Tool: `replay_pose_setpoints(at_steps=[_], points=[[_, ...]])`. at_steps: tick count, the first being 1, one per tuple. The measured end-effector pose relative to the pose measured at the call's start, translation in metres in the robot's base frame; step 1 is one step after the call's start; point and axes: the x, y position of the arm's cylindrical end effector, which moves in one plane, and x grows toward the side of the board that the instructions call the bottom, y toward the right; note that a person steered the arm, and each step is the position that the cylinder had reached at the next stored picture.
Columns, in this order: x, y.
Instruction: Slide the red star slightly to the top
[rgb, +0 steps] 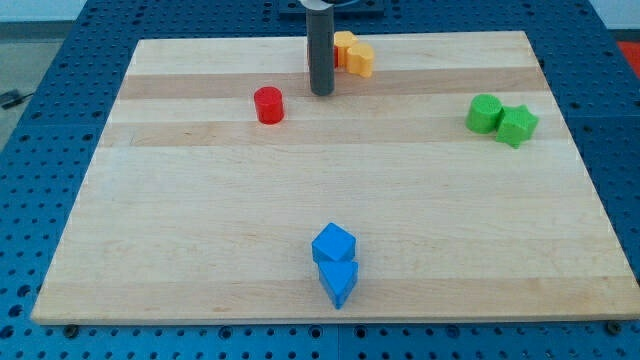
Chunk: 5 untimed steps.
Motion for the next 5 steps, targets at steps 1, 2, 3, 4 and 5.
replay_pose_setpoints(at_steps=[1,2,3,4,5], points=[[-0.015,0.002],[-0.024,0.002],[-0.033,0.0],[-0.036,-0.005],[-0.036,-0.006]])
